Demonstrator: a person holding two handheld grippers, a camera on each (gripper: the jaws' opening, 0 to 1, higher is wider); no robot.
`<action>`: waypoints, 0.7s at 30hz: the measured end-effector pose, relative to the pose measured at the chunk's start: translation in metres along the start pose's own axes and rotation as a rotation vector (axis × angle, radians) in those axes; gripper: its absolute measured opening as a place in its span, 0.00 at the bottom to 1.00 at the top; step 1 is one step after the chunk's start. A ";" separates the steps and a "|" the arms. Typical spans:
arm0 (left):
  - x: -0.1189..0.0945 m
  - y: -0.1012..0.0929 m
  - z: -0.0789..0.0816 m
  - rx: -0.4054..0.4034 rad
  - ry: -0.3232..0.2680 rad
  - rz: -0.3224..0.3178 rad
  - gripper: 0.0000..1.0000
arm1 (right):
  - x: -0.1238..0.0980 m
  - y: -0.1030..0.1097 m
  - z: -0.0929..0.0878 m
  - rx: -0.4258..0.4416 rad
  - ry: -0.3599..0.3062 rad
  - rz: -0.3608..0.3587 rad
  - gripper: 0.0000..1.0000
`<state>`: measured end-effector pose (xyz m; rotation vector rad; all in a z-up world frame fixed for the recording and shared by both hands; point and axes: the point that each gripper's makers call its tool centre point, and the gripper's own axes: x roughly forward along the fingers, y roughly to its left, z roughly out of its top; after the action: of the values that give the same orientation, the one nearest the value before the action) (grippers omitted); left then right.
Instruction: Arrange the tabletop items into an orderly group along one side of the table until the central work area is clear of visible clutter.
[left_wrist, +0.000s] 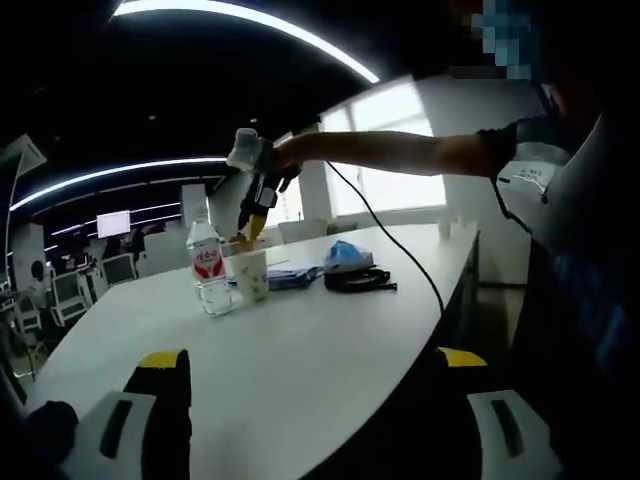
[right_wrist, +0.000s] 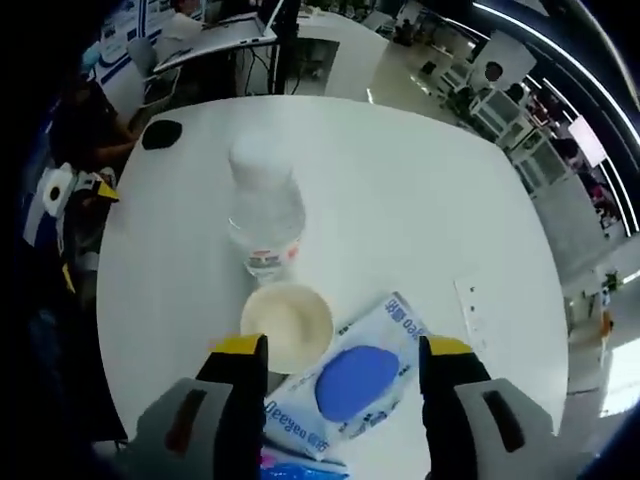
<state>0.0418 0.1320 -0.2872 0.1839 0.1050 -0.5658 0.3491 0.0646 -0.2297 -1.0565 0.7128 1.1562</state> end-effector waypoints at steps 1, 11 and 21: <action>0.000 0.000 0.001 -0.005 -0.001 0.003 1.00 | 0.000 0.001 -0.001 -0.002 0.003 0.002 0.66; -0.005 0.007 0.001 -0.053 0.014 0.038 1.00 | -0.005 -0.013 -0.003 0.034 -0.026 -0.090 1.00; -0.009 0.017 0.007 -0.042 0.019 0.092 1.00 | -0.011 -0.006 -0.013 0.027 -0.021 -0.092 1.00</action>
<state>0.0443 0.1497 -0.2769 0.1523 0.1261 -0.4699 0.3531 0.0482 -0.2233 -1.0431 0.6548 1.0742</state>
